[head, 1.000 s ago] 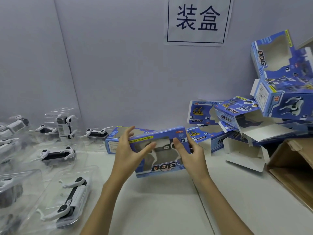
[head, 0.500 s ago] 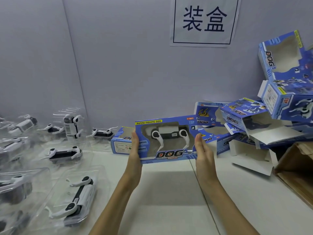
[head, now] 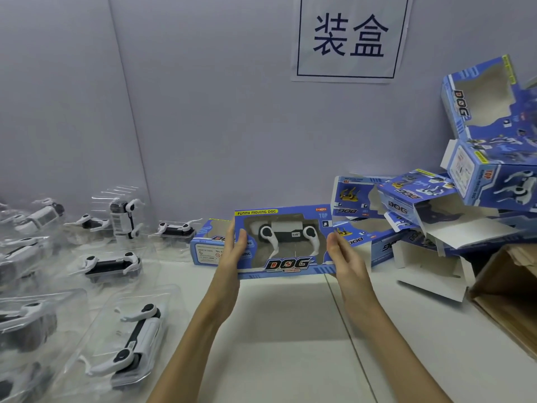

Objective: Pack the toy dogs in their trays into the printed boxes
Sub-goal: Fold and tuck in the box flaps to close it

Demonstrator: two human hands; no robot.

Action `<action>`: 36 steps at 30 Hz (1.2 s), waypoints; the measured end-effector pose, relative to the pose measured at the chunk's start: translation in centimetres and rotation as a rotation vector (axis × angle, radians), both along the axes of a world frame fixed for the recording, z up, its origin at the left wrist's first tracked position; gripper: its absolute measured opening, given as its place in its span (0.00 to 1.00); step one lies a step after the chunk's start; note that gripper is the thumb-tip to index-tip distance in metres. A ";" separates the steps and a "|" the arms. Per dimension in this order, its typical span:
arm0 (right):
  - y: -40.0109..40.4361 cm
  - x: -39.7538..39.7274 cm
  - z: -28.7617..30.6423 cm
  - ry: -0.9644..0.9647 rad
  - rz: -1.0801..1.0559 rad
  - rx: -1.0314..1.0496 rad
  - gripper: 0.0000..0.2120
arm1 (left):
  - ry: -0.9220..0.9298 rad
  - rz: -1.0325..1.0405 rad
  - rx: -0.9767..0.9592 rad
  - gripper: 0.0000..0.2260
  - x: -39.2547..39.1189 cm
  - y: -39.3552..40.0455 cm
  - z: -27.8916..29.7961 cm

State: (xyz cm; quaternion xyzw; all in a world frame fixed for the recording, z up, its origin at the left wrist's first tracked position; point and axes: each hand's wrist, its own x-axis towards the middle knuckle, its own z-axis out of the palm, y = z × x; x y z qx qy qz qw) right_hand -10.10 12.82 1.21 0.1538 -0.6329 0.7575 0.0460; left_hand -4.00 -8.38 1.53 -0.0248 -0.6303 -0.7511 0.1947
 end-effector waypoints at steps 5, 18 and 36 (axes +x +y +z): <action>1.1 0.0 0.9 0.079 -0.112 -0.097 0.25 | -0.151 0.060 -0.047 0.31 0.2 0.0 0.3; 0.2 0.7 1.1 -0.201 -0.039 0.101 0.40 | -0.216 0.144 0.045 0.28 0.6 1.2 0.8; 5.8 1.2 5.7 -0.103 0.023 -0.512 0.27 | -0.073 0.268 0.214 0.29 0.4 -0.3 0.8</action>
